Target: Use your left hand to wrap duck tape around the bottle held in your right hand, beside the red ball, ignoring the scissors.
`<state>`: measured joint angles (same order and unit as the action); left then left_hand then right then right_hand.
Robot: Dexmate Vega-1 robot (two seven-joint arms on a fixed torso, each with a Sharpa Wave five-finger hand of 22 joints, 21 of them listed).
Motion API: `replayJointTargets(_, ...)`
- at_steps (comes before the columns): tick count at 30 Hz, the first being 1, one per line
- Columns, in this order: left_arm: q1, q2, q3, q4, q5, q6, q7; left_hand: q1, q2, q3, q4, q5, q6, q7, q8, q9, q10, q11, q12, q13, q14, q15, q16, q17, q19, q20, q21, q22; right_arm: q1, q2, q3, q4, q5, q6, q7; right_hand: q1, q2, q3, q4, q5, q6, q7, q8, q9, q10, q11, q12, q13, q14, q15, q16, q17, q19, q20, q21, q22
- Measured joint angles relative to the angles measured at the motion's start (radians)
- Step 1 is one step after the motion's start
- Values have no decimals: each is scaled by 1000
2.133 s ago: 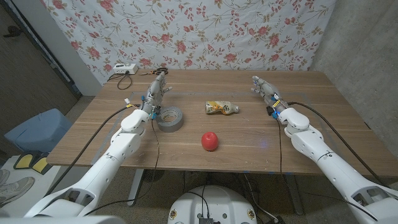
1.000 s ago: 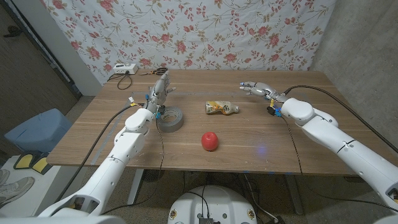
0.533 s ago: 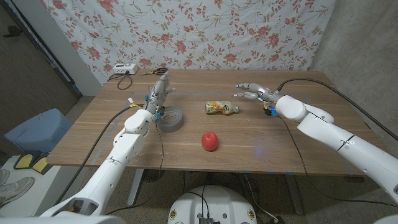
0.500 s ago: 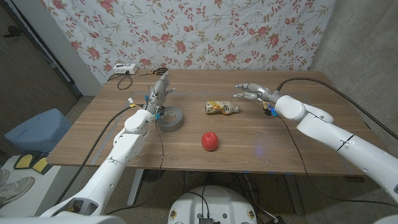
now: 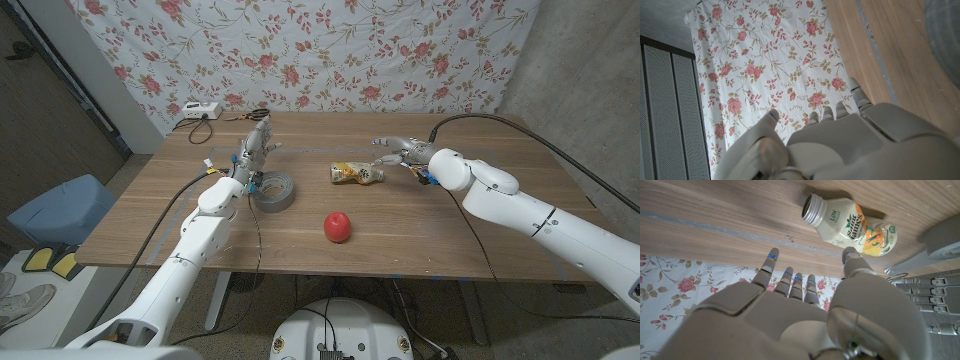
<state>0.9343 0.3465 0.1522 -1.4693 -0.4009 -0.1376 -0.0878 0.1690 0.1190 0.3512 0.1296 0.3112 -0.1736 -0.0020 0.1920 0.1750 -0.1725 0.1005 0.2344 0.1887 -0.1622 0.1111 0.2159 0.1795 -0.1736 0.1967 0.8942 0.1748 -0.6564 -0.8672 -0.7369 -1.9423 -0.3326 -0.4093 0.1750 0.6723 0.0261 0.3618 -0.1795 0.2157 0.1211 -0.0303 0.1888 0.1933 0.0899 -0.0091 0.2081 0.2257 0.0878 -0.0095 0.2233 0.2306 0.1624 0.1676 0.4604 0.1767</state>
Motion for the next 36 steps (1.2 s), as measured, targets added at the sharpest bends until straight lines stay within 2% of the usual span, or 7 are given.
replayJointTargets(1,-1,0,-2,6,-1,0,-2,0,0,0,0,0,0,0,0,0,0,0,0,0,0,0,0,0,0,0,-4,0,11,3,-13,-3,-59,-34,49,6,-2,3,3,0,0,0,0,0,0,0,0,0,2,-2,0,0,-2,-2,-2,0)
replayJointTargets(7,-3,1,-5,10,-3,0,-6,0,0,0,0,0,0,0,0,0,0,0,0,0,0,0,0,0,0,0,-4,0,58,20,-68,-5,-112,-60,94,11,-2,4,4,0,0,0,0,0,0,0,0,0,3,-3,8,0,4,-7,-2,0)
replayJointTargets(15,-10,2,-10,22,-5,0,-14,0,0,-7,1,0,0,0,0,0,0,0,0,0,0,0,0,0,0,0,-4,0,116,52,-132,18,-215,-99,202,20,7,4,4,0,-9,-2,0,0,0,0,0,0,3,-3,8,0,9,-12,-2,0)
replayJointTargets(20,-11,2,-10,25,-6,0,-18,0,0,-7,1,0,0,0,-4,0,0,0,0,0,4,-4,0,0,0,0,-11,0,140,69,-158,36,-215,-99,202,23,5,4,4,0,-12,2,0,0,0,0,0,0,7,-7,8,0,10,-13,-6,0)
replayJointTargets(21,-18,0,-13,36,-6,-1,-19,0,0,-7,1,0,0,0,-4,0,0,0,-1,0,4,-4,0,0,0,0,-11,0,147,74,-165,42,-258,-107,256,23,5,6,7,0,-12,2,0,0,0,0,0,0,9,-9,8,0,14,-17,-6,0)
replayJointTargets(26,-20,-1,-14,40,-7,-1,-23,0,0,-7,1,0,0,0,-4,0,0,0,-7,0,4,-4,0,0,0,0,-11,0,168,90,-188,60,-274,-107,276,34,-6,8,8,0,-12,2,0,0,0,0,0,0,14,-14,8,0,14,-17,-6,0)
replayJointTargets(36,-29,-4,-19,54,-7,-1,-27,0,0,-7,1,0,0,0,-4,0,0,0,-7,0,4,-4,0,0,0,0,-11,0,202,125,-226,101,-331,-95,351,57,2,12,4,8,-9,-2,4,0,15,-7,8,0,28,-28,21,0,27,-30,-6,0)
